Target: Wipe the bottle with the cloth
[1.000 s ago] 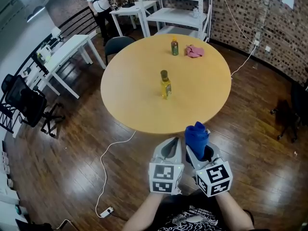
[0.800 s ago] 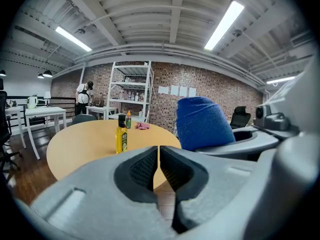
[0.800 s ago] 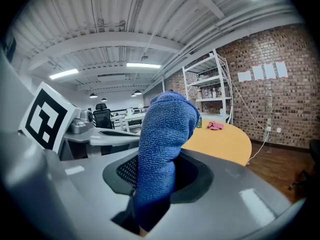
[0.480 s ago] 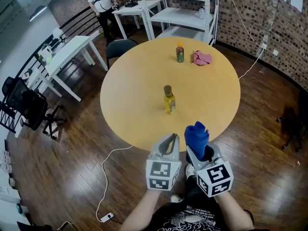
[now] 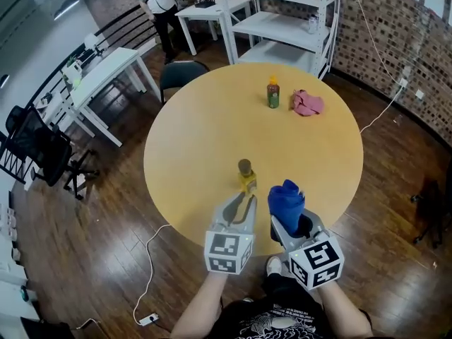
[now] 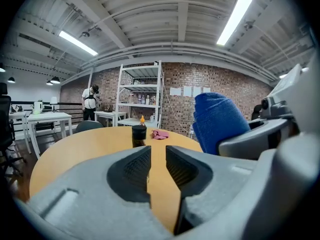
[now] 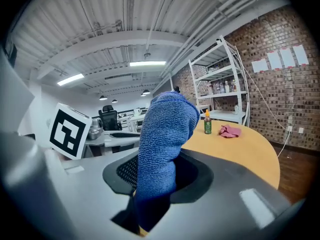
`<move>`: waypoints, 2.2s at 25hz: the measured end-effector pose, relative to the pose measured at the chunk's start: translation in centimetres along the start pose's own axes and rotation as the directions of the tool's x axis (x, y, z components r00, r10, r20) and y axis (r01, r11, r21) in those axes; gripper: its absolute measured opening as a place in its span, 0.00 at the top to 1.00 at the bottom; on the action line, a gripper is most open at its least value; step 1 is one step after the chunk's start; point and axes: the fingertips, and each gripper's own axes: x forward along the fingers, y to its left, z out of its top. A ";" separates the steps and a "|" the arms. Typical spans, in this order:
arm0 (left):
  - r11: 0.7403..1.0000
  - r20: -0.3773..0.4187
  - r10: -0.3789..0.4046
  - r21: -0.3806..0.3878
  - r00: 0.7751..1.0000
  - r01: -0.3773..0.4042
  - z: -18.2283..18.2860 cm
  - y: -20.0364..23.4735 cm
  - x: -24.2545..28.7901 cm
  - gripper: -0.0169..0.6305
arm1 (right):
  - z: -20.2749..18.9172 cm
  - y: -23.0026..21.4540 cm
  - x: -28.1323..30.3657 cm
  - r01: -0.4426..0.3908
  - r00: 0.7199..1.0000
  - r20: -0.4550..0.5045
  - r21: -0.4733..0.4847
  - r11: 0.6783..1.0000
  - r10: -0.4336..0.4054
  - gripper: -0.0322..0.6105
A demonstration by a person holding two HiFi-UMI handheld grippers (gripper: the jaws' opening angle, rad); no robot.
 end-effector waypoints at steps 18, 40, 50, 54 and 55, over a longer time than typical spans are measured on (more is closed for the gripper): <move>0.980 -0.053 -0.130 0.143 0.990 0.136 0.4 3.9 7.1 0.67 | 4.3 -5.5 10.8 -0.398 0.881 -0.205 0.169 0.902 0.427 0.75; 0.833 -0.134 -0.468 0.262 0.873 0.487 0.4 4.3 8.4 0.77 | 3.2 -5.6 15.3 -0.373 0.862 -0.160 0.441 0.816 0.481 0.75; 0.836 -0.127 -0.467 0.259 0.875 0.484 0.5 4.3 8.6 0.77 | -2.2 -7.5 16.7 -0.264 0.891 -0.173 0.555 0.789 0.420 0.75; 0.843 -0.125 -0.461 0.247 0.879 0.477 0.5 4.5 8.4 0.77 | -5.8 -7.8 17.8 -0.196 0.884 -0.250 0.568 0.800 0.395 0.75; 0.846 -0.125 -0.458 0.243 0.880 0.475 0.5 4.5 8.4 0.77 | -6.8 -7.7 17.9 -0.180 0.880 -0.271 0.568 0.803 0.389 0.75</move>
